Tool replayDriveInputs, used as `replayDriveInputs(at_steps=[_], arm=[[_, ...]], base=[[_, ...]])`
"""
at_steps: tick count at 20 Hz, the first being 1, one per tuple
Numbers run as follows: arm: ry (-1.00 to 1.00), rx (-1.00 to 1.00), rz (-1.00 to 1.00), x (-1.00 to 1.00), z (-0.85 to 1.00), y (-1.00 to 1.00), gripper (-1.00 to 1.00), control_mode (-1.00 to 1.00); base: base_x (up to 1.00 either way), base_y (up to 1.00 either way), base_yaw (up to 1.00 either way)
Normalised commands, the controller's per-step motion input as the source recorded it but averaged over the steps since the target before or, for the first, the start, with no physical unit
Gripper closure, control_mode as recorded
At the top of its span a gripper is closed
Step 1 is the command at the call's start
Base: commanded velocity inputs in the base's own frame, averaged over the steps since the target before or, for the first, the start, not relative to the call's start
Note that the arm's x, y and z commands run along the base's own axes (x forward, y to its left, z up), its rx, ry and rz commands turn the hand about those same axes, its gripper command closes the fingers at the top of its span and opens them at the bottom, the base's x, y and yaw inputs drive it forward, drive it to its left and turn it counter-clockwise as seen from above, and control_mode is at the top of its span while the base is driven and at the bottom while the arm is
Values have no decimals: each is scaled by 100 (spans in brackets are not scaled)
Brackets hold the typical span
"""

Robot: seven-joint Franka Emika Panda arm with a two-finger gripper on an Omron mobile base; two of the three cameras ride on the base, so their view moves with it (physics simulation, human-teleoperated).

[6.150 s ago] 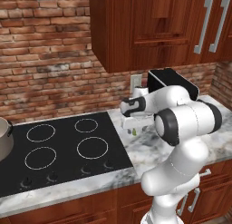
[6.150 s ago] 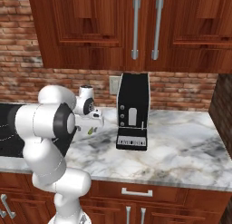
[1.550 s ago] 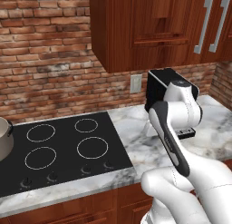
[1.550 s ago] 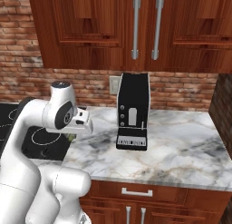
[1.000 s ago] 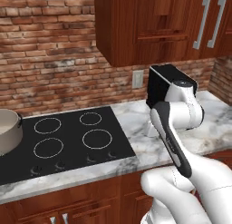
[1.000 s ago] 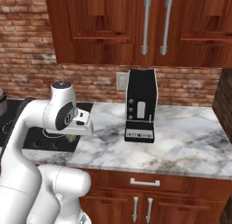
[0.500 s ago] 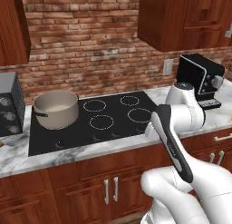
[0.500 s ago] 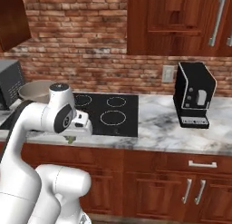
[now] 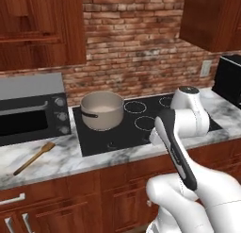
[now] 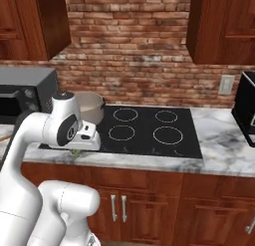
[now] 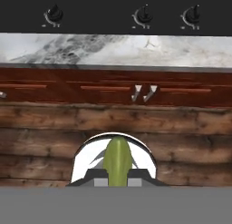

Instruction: Put the eggplant and lemon wedge in the pot. Retrieve the spatula and lightly stir the vegetables in the pot.

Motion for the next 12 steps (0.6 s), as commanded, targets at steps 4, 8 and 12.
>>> replayDriveInputs(at_steps=[4,8,12], arm=[[0,0,0,0,0,0,100,100],[0,0,0,0,0,0,100,100],[0,0,0,0,0,0,100,100]], base=[[56,30,3],[60,55,0],[58,88,0]])
